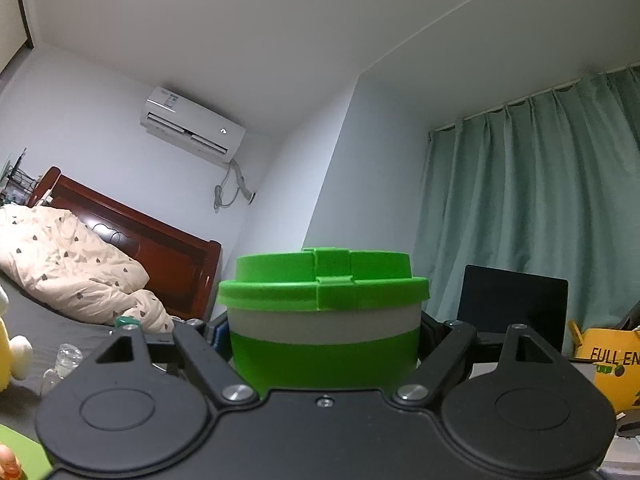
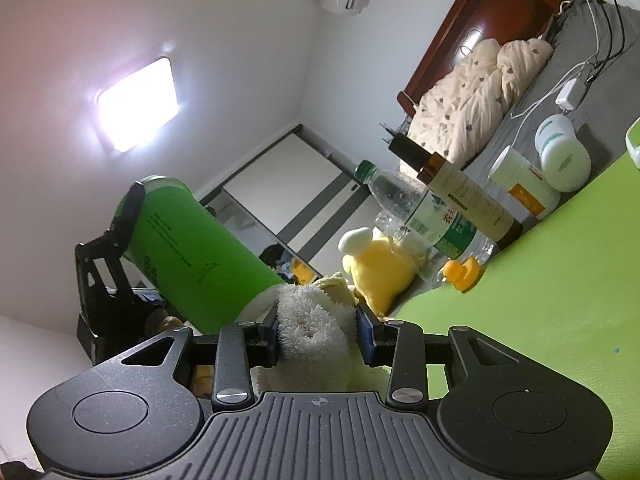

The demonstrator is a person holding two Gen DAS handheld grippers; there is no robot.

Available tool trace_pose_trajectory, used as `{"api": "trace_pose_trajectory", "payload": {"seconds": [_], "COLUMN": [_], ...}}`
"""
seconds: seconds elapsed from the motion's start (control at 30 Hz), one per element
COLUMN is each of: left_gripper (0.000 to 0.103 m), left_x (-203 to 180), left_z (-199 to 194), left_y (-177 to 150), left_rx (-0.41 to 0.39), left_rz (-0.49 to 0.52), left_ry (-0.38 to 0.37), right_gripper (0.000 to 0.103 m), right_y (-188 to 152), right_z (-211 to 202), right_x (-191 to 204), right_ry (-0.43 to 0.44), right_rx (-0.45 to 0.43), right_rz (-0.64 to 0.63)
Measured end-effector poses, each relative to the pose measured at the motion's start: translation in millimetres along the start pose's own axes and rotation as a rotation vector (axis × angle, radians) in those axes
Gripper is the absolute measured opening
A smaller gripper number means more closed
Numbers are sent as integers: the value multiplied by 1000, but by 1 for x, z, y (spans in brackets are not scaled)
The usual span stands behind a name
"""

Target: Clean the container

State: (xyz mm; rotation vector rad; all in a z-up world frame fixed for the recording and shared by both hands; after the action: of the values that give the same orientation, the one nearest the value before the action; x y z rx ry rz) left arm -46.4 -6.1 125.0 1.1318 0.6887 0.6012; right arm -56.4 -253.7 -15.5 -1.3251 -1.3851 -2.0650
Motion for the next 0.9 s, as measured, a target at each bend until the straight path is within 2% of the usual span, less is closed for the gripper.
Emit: {"api": "trace_pose_trajectory", "payload": {"seconds": [0.5,0.9], "left_gripper": [80,80], "left_x": [2,19], "left_z": [2,-3], "left_y": [-1,0], "left_rx": [-20,-21], "left_rz": [-19,2], "left_ry": [4,78], "right_gripper": [38,38], "right_y": [-22,-37], "right_z": [24,24], "right_x": [3,15], "right_ry": [37,91], "right_rx": [108,159], "right_rz": [1,-36]}}
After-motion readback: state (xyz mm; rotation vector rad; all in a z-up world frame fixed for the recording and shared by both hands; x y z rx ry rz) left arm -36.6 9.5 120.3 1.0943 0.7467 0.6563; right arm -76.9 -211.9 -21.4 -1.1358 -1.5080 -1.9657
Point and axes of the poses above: each gripper's, at about its wrist camera, not at the fingertips, and z roughly the way its jaws point, x to its left, y to its top, the point moved 5 cm from there along z, roughly the way its jaws point, and after that the axes turned 5 degrees about z, right-handed, at the moved point
